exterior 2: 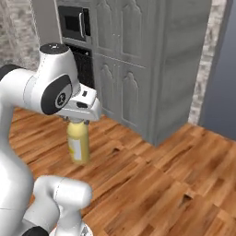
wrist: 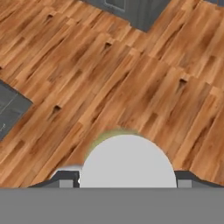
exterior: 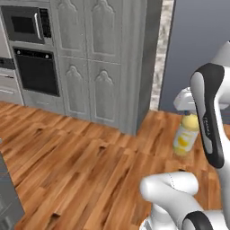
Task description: Place the drinks on the dining counter in a tight cluster.
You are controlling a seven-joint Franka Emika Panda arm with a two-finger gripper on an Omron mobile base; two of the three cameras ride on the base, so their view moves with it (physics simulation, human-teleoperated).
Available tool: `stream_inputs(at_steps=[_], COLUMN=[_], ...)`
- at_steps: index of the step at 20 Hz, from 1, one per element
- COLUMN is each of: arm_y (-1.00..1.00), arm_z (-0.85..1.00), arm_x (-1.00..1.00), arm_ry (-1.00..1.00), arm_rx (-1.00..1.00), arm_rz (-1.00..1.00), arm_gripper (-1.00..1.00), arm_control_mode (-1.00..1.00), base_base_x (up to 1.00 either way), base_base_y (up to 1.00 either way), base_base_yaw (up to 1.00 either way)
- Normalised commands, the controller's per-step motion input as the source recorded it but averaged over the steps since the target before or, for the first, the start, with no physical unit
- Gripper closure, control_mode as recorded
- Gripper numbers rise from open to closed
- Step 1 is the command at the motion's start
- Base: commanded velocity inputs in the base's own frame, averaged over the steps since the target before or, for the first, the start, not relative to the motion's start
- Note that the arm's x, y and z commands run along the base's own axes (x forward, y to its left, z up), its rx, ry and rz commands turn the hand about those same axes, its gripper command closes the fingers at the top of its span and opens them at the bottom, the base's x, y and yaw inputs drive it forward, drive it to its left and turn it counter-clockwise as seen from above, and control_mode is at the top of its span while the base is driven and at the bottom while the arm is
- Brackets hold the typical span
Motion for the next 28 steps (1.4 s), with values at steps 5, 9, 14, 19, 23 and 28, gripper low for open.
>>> stream_inputs(at_steps=[5, 9, 14, 19, 23, 28], arm_y=[0.00, 0.00, 0.00, 0.00, 0.00, 0.00], arm_z=[0.00, 0.00, 0.00, 0.00, 0.00, 0.00], arm_x=[0.00, 0.00, 0.00, 0.00, 0.00, 0.00], arm_ry=[0.00, 0.00, 0.00, 0.00, 0.00, 0.00], arm_rx=[0.00, 0.00, 0.00, 0.00, 0.00, 0.00], arm_rz=[0.00, 0.00, 0.00, 0.00, 0.00, 0.00], arm_gripper=[1.00, 1.00, 1.00, 1.00, 1.00, 1.00], arm_control_mode=[1.00, 1.00, 1.00, 1.00, 1.00, 1.00], base_base_x=[1.00, 1.00, 1.00, 1.00, 1.00, 0.93], base_base_y=[0.00, 0.00, -0.02, -0.14, -0.91, -1.00], base_base_yaw=[0.62, 0.66, 0.77, 0.77, 0.53, 0.30])
